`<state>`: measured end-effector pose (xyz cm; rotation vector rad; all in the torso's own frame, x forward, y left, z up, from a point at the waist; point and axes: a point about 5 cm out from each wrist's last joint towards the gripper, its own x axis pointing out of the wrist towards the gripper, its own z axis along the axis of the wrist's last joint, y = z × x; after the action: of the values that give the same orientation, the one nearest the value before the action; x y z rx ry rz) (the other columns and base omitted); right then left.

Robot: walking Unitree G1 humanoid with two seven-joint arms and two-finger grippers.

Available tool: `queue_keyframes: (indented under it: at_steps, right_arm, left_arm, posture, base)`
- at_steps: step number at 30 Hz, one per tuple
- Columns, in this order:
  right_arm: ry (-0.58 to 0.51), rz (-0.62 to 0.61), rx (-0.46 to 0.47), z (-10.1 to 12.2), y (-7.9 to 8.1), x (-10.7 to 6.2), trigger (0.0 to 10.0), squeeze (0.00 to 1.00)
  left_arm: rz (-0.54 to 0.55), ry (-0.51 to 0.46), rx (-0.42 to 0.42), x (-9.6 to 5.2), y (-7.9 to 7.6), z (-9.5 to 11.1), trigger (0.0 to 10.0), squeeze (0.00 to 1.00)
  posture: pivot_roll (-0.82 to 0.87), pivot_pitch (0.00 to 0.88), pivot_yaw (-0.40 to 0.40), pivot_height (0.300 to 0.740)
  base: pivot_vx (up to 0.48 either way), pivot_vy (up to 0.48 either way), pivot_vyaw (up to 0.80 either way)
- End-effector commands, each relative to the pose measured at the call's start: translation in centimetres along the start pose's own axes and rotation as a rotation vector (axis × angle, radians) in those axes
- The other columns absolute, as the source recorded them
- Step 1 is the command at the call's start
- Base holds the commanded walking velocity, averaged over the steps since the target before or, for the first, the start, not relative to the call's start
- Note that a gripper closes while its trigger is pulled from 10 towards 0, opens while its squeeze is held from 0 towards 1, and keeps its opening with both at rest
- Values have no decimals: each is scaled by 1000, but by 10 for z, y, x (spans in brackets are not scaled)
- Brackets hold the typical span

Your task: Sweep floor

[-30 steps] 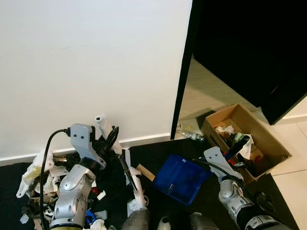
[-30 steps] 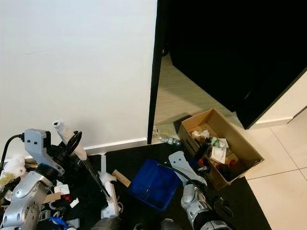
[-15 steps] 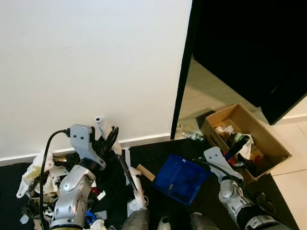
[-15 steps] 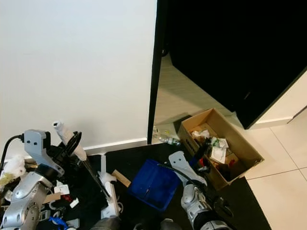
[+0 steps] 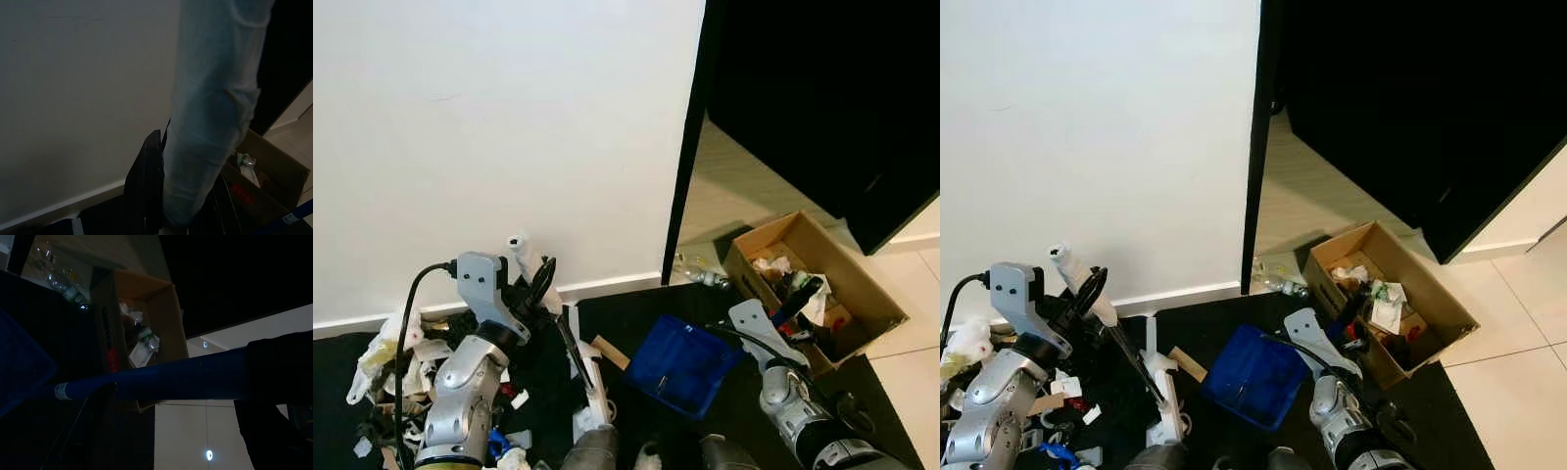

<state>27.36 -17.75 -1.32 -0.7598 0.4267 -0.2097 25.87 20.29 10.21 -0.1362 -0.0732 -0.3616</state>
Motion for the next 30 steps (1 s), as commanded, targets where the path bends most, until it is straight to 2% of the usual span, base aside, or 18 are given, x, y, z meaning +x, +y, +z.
queue_keyframes:
  at_steps: [1, 30]
  right_arm:
    - [35, 11, -13, -8, 1, -2, 10000, 0]
    - [34, 11, -13, -8, 2, -3, 10000, 0]
  left_arm:
    - [-4, -18, -12, 1, -4, -1, 10000, 4]
    - [-5, -15, -4, -1, -2, 0, 10000, 4]
  posture:
    - [219, 137, -15, 740]
    - [225, 135, -15, 740]
  base:
    - [0, 0, 0]
    - [0, 0, 0]
